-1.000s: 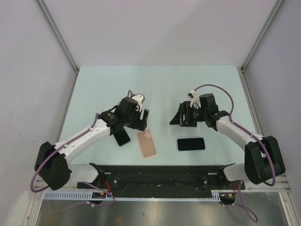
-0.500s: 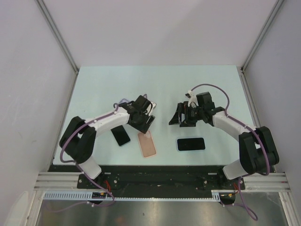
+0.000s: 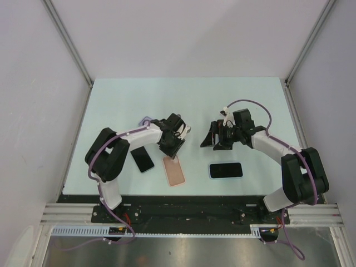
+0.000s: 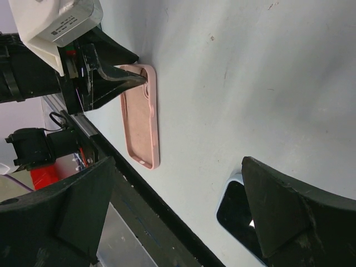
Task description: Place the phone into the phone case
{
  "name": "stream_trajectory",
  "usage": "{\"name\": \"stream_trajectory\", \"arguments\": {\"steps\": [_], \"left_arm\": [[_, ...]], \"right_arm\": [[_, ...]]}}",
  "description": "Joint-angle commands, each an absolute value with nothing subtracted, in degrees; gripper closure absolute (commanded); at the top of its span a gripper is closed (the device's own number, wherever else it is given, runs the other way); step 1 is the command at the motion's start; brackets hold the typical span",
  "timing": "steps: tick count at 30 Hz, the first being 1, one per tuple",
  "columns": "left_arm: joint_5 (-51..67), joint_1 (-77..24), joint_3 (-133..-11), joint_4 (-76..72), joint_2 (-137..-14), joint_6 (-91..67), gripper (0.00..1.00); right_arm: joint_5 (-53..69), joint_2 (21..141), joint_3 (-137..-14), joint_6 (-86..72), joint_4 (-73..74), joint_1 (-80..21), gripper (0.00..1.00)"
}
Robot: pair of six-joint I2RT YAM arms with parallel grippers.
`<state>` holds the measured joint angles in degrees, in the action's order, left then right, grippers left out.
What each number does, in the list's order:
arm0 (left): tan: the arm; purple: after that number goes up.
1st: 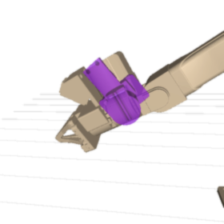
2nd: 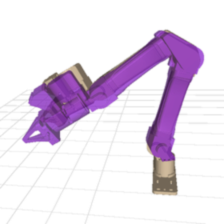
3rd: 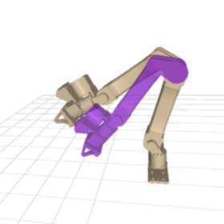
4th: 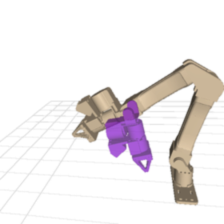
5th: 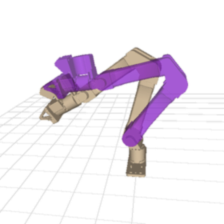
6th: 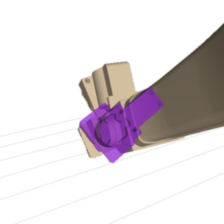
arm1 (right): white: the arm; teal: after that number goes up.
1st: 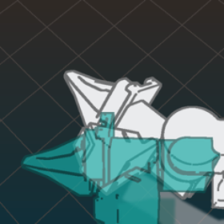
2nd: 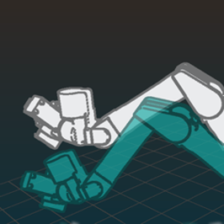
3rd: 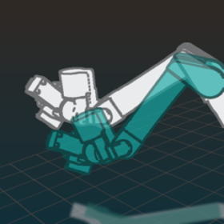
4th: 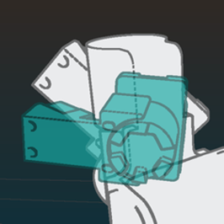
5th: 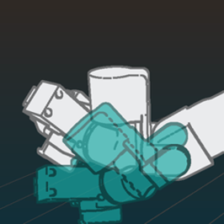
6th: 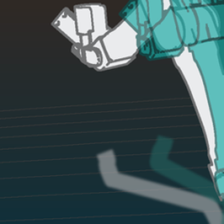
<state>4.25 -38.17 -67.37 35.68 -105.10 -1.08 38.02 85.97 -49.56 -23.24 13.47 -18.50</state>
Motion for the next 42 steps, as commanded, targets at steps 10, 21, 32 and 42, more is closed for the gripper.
{"name": "stream_trajectory", "arguments": {"steps": [10,21,32,42], "left_arm": [[8.96,-35.51,-71.54,35.68,-106.09,-2.55,1.0],[16.61,-28.04,-72.33,31.64,-101.6,-13.51,0.99],[13.97,-27.33,-68.91,24.62,-101.69,-29.25,1.0],[15.03,-27.33,-67.41,21.18,-104.23,-32.87,0.99]], "right_arm": [[37.62,85.96,-51.59,-21.62,14.15,-17.58,0.01],[37.44,84.99,-51.59,-22.06,13.45,-16.0,0.01],[36.12,84.02,-54.49,-20.74,16.96,-14.68,0.0],[34.72,83.41,-54.67,-19.51,19.07,-14.24,0.0]]}}
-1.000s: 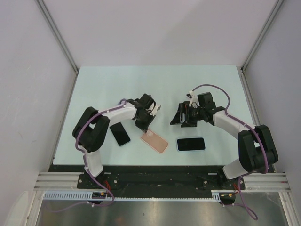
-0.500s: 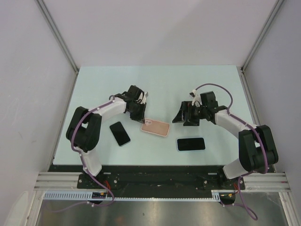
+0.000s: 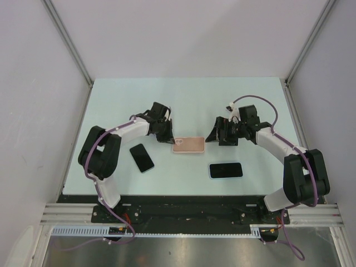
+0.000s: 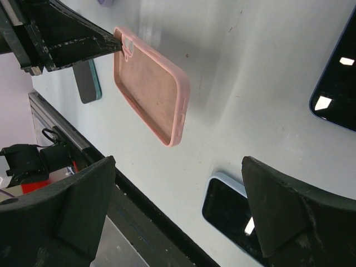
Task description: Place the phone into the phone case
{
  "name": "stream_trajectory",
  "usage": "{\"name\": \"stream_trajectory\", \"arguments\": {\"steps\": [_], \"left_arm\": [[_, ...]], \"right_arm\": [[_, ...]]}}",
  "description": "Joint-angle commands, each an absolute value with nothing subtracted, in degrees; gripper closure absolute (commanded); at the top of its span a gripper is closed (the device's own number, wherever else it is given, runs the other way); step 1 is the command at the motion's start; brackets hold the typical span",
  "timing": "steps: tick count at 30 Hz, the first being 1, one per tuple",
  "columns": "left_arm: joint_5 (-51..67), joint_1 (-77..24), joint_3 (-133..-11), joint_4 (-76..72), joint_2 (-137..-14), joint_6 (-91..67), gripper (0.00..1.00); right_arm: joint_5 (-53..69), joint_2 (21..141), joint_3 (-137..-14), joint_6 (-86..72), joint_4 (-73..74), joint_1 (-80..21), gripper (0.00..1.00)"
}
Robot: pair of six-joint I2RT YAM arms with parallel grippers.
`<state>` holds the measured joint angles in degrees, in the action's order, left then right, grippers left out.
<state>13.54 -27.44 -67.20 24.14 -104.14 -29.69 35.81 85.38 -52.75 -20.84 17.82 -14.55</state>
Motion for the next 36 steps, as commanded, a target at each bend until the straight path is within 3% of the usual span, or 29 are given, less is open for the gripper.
{"name": "stream_trajectory", "arguments": {"steps": [1,8,14,15,21,36], "left_arm": [[15.03,-27.42,-67.59,21.01,-104.41,-33.05,0.99],[13.97,-27.33,-67.94,20.13,-105.73,-34.28,0.88],[13.19,-27.33,-67.06,19.25,-103.54,-33.67,0.55],[12.66,-27.33,-66.89,19.16,-102.67,-33.58,0.43],[12.04,-27.33,-66.44,18.11,-98.79,-31.91,0.2],[7.03,-23.12,-59.16,18.11,-83.69,-27.43,0.17]], "right_arm": [[34.72,83.41,-54.67,-19.34,19.07,-14.24,0.0],[34.63,83.67,-55.02,-19.34,20.13,-14.15,0.0],[33.49,83.15,-55.11,-19.25,20.57,-14.15,0.0],[33.49,83.14,-55.19,-19.25,20.65,-14.24,0.0],[33.75,83.23,-55.28,-19.51,20.3,-14.15,0.0],[34.28,84.11,-56.86,-20.65,19.07,-17.84,0.0]]}}
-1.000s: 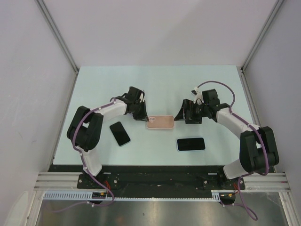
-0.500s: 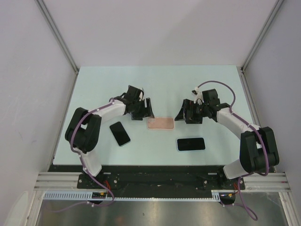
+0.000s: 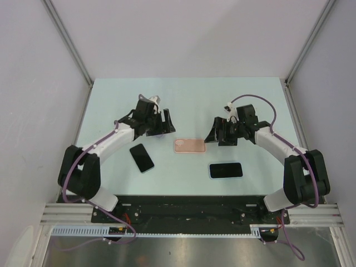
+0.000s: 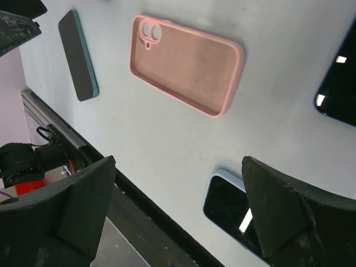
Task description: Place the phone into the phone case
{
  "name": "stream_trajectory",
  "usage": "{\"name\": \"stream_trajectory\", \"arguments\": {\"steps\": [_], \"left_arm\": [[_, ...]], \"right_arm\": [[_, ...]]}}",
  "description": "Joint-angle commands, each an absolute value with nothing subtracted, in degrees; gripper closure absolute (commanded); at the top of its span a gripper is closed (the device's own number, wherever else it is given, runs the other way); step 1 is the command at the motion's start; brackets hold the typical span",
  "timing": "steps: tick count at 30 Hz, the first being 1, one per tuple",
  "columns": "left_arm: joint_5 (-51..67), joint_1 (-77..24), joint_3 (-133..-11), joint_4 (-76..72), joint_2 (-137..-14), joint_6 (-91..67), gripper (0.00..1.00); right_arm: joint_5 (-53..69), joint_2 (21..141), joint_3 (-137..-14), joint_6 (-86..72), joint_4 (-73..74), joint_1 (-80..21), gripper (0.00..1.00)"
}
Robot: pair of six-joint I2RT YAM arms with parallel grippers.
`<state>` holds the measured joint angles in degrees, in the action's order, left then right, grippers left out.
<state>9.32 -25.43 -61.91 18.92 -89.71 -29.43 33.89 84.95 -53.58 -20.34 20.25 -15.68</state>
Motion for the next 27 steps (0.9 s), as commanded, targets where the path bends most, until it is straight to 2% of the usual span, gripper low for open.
{"name": "stream_trajectory", "arguments": {"steps": [1,8,17,27], "left_arm": [[6.86,-22.59,-58.54,18.11,-82.8,-27.07,0.17],[5.36,-16.71,-51.95,18.46,-72.52,-26.19,0.17],[7.56,-7.39,-41.84,20.3,-60.48,-32.6,0.18],[17.49,5.44,-34.28,21.36,-62.4,-34.37,0.18]], "right_arm": [[34.19,84.63,-57.13,-20.57,18.81,-18.36,0.0],[35.42,87.88,-60.11,-23.11,15.74,-23.46,0.0],[35.77,95.18,-65.47,-26.63,10.11,-32.07,0.01],[37.0,105.2,-70.4,-30.32,2.73,-40.51,0.01]]}}
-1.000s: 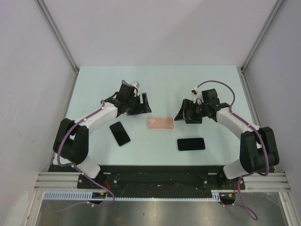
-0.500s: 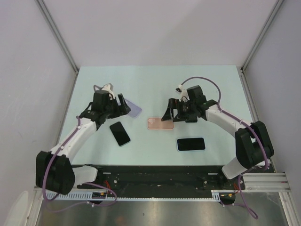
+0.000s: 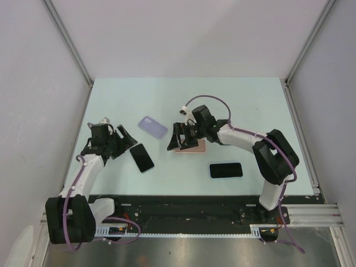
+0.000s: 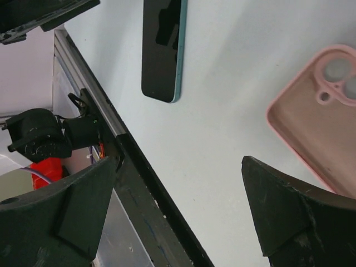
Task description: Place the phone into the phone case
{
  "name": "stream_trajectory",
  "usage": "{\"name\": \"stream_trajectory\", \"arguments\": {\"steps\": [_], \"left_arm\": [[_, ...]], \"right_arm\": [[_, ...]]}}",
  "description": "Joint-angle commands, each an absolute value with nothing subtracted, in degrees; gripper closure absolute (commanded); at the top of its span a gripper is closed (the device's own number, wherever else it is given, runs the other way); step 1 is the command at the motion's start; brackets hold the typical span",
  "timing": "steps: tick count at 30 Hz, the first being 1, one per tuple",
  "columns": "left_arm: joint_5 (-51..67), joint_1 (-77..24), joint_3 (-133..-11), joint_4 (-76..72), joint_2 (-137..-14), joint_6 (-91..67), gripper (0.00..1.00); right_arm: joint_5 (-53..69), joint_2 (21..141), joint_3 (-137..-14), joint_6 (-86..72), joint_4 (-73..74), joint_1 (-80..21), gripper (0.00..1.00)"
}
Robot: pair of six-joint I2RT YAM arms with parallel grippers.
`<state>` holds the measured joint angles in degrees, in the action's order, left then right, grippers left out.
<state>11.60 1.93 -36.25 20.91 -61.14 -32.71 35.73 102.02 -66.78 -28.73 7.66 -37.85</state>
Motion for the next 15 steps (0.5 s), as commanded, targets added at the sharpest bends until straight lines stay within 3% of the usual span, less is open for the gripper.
{"name": "stream_trajectory", "arguments": {"steps": [1,15], "left_arm": [[17.84,5.97,-34.02,21.36,-62.66,-34.1,0.18],[21.0,7.56,-34.72,19.07,-73.38,-30.94,0.22]], "right_arm": [[37.09,106.86,-70.57,-30.41,2.12,-41.21,0.01],[38.23,118.12,-75.14,-32.08,-6.41,-45.0,0.03]]}}
